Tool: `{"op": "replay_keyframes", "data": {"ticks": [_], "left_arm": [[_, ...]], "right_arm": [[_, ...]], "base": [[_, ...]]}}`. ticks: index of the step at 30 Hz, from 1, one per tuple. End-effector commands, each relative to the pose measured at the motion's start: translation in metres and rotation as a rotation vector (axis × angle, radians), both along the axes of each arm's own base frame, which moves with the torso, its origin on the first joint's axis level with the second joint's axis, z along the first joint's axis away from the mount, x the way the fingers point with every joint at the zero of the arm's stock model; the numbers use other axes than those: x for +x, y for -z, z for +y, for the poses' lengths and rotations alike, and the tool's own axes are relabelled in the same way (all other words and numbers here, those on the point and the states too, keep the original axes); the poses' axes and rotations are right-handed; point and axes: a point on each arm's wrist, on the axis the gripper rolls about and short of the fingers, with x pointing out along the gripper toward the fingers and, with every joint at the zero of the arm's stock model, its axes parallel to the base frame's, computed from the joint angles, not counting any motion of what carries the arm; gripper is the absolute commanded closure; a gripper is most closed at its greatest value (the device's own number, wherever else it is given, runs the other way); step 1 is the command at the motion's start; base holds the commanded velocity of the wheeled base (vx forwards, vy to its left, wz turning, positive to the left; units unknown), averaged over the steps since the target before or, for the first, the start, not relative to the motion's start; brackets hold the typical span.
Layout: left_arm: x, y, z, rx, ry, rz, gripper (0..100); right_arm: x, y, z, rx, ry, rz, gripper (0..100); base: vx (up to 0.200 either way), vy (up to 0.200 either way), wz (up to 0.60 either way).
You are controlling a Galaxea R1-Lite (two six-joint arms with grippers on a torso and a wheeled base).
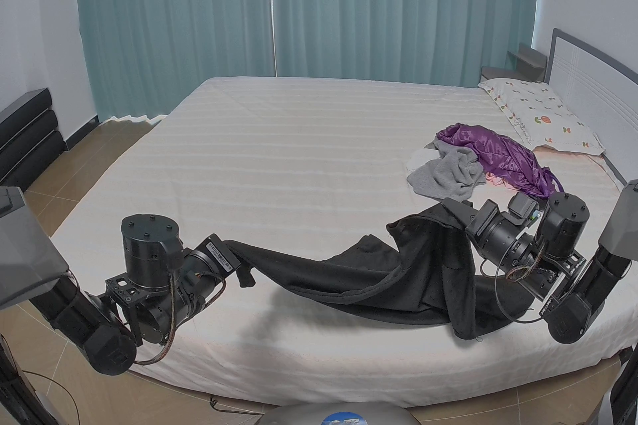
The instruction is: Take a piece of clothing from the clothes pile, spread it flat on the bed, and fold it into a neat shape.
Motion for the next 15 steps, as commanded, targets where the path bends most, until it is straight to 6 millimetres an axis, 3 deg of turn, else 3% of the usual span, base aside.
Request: {"op": "replay_keyframes", "data": {"ticks": [1, 13, 15], "left_arm": [[0.0000, 0.0000, 0.0000, 0.000, 0.000, 0.000, 100], [0.0002, 0.0003, -0.0001, 0.001, 0.000, 0.000, 100], [-0.0002, 0.0002, 0.0001, 0.001, -0.001, -0.001, 100]], "right_arm": [[-0.0001, -0.0015, 0.0000, 0.005, -0.001, -0.013, 100], [-0.0009, -0.0007, -0.0003, 0.002, -0.002, -0.009, 100], [-0.0018, -0.0003, -0.0006, 0.001, -0.002, -0.006, 100]], "base": [[0.000, 0.200, 0.00], [0.000, 0.200, 0.00], [0.000, 0.000, 0.00]]}}
